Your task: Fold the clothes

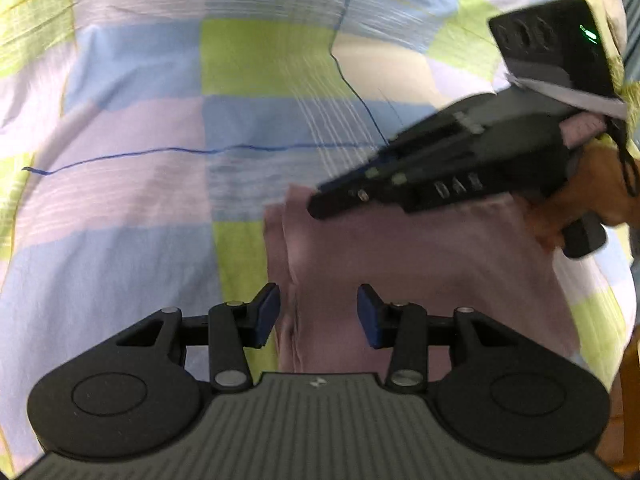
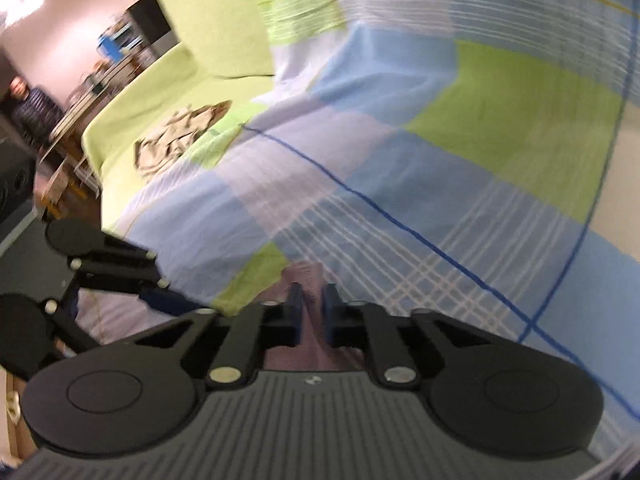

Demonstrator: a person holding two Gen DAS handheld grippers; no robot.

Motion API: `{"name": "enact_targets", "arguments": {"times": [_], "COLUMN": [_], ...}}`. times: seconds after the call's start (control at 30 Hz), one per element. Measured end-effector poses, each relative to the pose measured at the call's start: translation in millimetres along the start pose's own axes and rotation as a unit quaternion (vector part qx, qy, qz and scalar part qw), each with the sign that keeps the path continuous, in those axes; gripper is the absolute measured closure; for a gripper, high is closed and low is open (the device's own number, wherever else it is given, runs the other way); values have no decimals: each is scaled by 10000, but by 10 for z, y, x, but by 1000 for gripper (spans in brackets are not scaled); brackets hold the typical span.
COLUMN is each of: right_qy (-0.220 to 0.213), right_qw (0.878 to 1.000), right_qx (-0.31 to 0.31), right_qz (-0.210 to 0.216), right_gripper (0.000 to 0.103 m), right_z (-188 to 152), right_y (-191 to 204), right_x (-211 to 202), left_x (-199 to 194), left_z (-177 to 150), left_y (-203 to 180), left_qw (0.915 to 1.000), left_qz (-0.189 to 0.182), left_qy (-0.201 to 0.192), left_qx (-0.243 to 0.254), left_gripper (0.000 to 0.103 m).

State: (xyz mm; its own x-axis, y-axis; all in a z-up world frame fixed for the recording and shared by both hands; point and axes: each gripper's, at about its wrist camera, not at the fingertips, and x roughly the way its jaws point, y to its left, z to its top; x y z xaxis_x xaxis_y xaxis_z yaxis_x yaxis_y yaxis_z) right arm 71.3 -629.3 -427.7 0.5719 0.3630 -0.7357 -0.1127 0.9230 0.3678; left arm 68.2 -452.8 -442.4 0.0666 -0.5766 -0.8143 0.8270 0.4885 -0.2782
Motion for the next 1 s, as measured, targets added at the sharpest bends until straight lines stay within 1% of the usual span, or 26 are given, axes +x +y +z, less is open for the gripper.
{"name": "enact_targets", "arguments": {"times": [0.03,0.07,0.1,0.17,0.27,0.33,0.4,0.47,0.5,0.53,0.57,0.63,0.67,0.7,0.73,0.77,0.8,0.83,0.87,0.9,0.93,0.97,1.0], "right_qy": [-2,-14,-26,-99,-184,-150,-162,-181,-157,-124,-88,2,6,-3,-123,-276,-429,-618,-817,-972,-1253,-1573,-1698], "right_qw": [10000,9998,9995,9984,9967,9960,9949,9941,9939,9939,9938,9942,9948,9955,9955,9944,9922,9892,9842,9800,9714,9566,9481], "right_qx": [-76,-177,-285,-526,-791,-879,-991,-1063,-1086,-1075,-1053,-978,-903,-817,-656,-471,-286,48,428,743,1318,1974,2288], "right_qz": [-45,-83,-113,-174,-50,21,29,-65,-124,-226,-342,-440,-465,-486,-669,-902,-1133,-1328,-1508,-1567,-1524,-1455,-1410], "right_gripper": [99,99,100,100,101,101,101,101,101,101,101,100,97,88,73,62,41,36,36,36,36,37,39], "right_z": [9,17,23,35,67,80,89,110,117,115,109,83,74,67,67,70,72,42,2,-48,-224,-438,-566], "right_y": [26,55,85,159,253,280,317,336,336,316,288,230,203,177,154,133,111,66,15,-25,-81,-143,-158], "right_x": [3,-9,-26,-73,-102,-82,-50,-1,25,81,146,269,291,302,224,119,15,-160,-356,-500,-752,-1044,-1170], "left_x": [17,45,46,-10,-81,-143,-156,-155,-108,-58,-34,-8,-42,-92,-141,-193,-246,-299,-330,-345,-360,-336,-267], "left_z": [8,7,-8,-48,-101,-112,-100,-81,-77,-79,-81,-73,-61,-54,-47,-27,3,32,65,101,137,191,232], "left_y": [24,50,59,44,-3,-7,-17,-28,-25,13,73,166,159,141,122,104,87,69,54,40,25,-28,-95], "left_qw": [10000,9998,9997,9993,9989,9982,9979,9978,9976,9973,9969,9960,9957,9953,9946,9942,9940,9937,9945,9959,9971,9982,9990], "left_qz": [16,24,16,-9,64,134,226,324,405,484,543,624,694,823,951,1029,1070,1110,1032,863,695,471,295], "left_qy": [-2,5,-32,-163,-267,-362,-363,-338,-282,-198,-119,12,28,34,40,11,-44,-98,-164,-238,-313,-360,-331], "left_qx": [-77,-178,-254,-323,-369,-467,-477,-461,-483,-524,-561,-647,-616,-519,-422,-323,-224,-125,-83,-85,-88,-22,98], "left_gripper": [70,86,100,101,101,102,102,101,101,94,86,80,76,71,71,73,72,72,72,68,60,57,54]}}
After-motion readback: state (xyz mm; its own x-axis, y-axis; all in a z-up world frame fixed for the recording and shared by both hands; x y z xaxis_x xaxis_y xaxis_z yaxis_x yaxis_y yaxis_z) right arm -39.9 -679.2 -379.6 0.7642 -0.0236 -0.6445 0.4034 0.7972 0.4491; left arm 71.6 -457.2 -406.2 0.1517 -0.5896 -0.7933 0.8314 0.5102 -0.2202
